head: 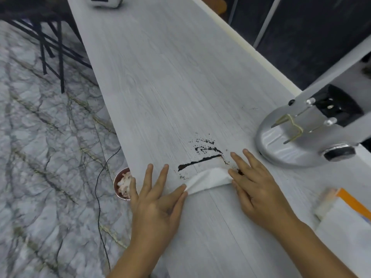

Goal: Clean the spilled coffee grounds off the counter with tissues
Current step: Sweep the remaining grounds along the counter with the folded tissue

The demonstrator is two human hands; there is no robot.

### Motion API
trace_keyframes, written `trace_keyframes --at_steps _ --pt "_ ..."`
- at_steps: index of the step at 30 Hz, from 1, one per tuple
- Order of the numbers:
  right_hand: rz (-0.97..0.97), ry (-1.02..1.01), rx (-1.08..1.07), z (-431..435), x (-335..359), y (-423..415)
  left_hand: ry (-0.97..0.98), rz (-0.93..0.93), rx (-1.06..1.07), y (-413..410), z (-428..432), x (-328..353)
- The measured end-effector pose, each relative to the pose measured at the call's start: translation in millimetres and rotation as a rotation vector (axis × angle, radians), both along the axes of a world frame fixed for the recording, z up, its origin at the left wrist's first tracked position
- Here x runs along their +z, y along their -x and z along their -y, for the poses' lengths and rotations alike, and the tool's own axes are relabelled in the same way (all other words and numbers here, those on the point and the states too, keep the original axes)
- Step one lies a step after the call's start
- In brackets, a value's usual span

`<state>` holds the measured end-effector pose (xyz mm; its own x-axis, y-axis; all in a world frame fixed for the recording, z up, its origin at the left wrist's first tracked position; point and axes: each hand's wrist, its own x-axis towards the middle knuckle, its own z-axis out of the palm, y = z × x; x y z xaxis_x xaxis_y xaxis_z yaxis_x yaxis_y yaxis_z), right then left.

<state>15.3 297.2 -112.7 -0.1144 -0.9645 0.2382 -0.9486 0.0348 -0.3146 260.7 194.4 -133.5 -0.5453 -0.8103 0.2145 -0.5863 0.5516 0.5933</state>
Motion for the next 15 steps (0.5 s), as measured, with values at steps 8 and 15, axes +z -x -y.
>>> trace_keyframes --at_steps 8,15 --pt "0.001 -0.108 -0.118 -151.4 10.0 -6.2 0.069 0.030 -0.266 2.5 -113.1 -9.6" --pt "0.034 -0.149 -0.186 -210.3 -5.5 -3.0 0.128 0.095 -0.262 11.4 -166.0 -14.7"
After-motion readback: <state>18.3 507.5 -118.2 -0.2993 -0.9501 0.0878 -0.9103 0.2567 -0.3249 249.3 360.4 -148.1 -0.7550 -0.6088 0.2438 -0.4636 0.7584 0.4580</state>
